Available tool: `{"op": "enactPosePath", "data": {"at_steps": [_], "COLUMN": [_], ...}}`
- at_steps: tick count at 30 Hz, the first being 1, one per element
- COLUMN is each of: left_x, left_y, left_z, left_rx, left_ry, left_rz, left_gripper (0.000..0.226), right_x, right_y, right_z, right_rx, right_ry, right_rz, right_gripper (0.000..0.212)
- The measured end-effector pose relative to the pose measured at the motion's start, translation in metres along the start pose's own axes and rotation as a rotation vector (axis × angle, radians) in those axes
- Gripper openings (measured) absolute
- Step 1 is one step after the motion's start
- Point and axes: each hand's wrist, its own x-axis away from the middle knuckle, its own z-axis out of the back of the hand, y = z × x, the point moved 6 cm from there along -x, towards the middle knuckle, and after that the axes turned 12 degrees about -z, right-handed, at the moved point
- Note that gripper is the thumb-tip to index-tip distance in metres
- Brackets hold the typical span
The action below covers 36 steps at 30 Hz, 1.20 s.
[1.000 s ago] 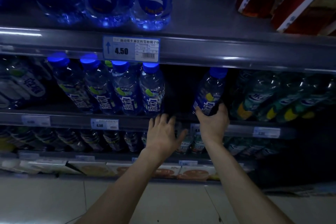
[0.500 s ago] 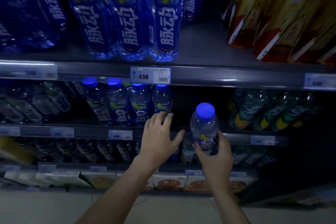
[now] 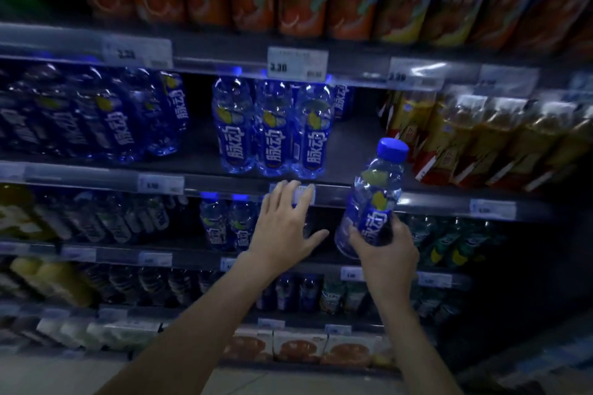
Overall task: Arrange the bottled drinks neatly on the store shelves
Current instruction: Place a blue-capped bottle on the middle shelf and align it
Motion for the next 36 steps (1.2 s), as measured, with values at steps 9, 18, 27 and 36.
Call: {"op": "enactPosePath", "data": {"at_steps": [9, 18, 27, 36], "left_x": [-0.018, -0.028, -0.035, -0.036], "left_y": [-0.021, -0.03, -0.037, -0.036], "left_z": [0.0, 0.004, 0.002, 0.002], "left_rx": [-0.014, -0.05, -0.073, -0.087], "left_ry": [-0.152, -0.113, -0.091, -0.052], "left_rz": [0.028, -0.027, -0.051, -0.052], "left_gripper": [0.094, 0.087, 0.082, 0.078], "right_x": [-0.033, -0.072, -0.1, -0.112], "right_y": [-0.048, -0.075, -0.098, -0.081], "right_z": [-0.007, -0.025, -0.036, -0.052], "right_rx": [0.046, 0.152, 0.123, 0.041], "right_ry": [-0.072, -0.118, -0.093, -0.035], "right_rz": [-0.018, -0.028, -0.032, 0.007], "right_gripper": [0.048, 0.043, 0.024, 0.054]}}
